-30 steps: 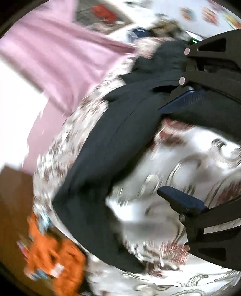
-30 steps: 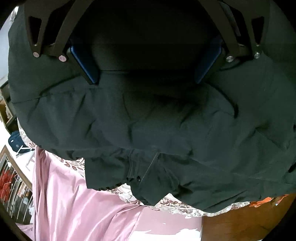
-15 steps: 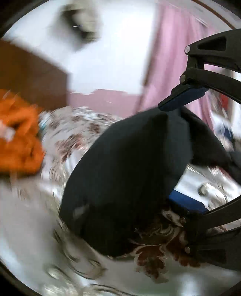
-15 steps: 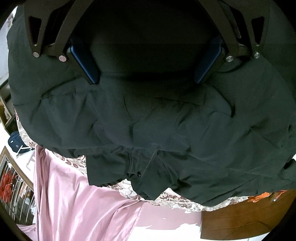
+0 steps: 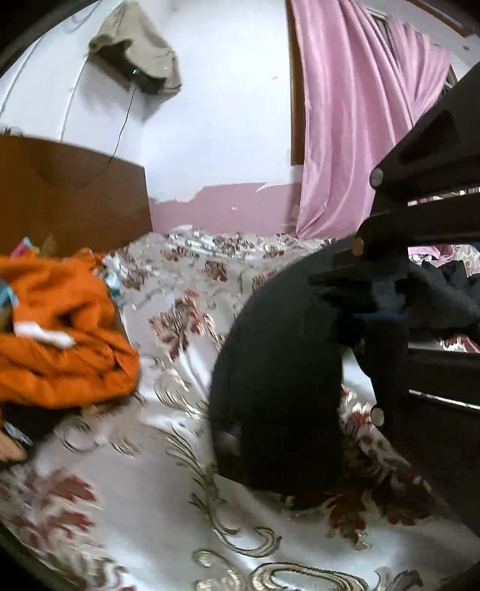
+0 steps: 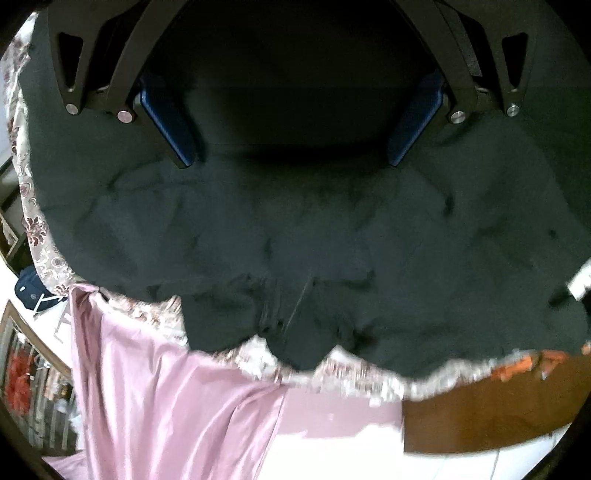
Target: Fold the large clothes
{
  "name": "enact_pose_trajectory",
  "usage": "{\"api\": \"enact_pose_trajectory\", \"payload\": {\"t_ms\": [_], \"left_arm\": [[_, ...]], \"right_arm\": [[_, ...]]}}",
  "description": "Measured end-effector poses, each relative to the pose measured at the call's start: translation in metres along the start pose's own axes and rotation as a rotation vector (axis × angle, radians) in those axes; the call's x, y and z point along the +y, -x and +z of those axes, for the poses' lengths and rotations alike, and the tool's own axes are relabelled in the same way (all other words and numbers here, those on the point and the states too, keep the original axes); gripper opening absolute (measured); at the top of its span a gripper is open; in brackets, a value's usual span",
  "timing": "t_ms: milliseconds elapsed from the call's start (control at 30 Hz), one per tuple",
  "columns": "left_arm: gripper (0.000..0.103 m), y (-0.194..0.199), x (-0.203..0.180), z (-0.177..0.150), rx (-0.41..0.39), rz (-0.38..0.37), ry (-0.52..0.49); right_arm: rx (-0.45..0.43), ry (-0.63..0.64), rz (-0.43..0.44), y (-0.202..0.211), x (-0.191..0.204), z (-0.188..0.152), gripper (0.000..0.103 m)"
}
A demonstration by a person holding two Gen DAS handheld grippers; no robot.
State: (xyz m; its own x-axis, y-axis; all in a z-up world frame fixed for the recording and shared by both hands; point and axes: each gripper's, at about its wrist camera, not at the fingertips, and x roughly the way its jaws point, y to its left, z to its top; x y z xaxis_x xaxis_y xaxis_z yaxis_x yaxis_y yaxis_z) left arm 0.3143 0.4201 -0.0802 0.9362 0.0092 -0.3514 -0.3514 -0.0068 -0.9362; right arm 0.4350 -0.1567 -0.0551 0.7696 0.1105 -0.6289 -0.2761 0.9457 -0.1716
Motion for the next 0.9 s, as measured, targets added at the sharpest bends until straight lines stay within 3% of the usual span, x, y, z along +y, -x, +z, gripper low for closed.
{"api": "enact_pose_trajectory", "payload": {"t_ms": [133, 233, 400, 567, 767, 900], "left_arm": [[0.009, 0.023, -0.041, -0.013, -0.045, -0.002, -0.144], [0.009, 0.033, -0.092, -0.039, -0.026, -0.036, -0.327], [0.009, 0.039, -0.164, -0.106, 0.046, -0.061, -0.650], [0.009, 0.042, -0.218, -0.197, 0.123, -0.083, -0.947], [0.009, 0.028, -0.235, -0.292, 0.258, -0.107, -1.149], [0.009, 0.013, -0.226, -0.356, 0.353, -0.076, -1.276]], "right_arm": [[-0.082, -0.107, 0.091, 0.035, -0.017, 0.000, 0.102], [-0.122, -0.167, 0.133, 0.057, -0.028, -0.004, 0.102], [-0.155, -0.320, 0.141, 0.077, -0.054, -0.019, 0.102], [-0.157, -0.405, 0.160, 0.085, -0.080, -0.030, 0.102], [-0.171, -0.492, 0.147, 0.095, -0.115, -0.043, 0.102], [-0.171, -0.545, 0.162, 0.098, -0.136, -0.051, 0.102]]}}
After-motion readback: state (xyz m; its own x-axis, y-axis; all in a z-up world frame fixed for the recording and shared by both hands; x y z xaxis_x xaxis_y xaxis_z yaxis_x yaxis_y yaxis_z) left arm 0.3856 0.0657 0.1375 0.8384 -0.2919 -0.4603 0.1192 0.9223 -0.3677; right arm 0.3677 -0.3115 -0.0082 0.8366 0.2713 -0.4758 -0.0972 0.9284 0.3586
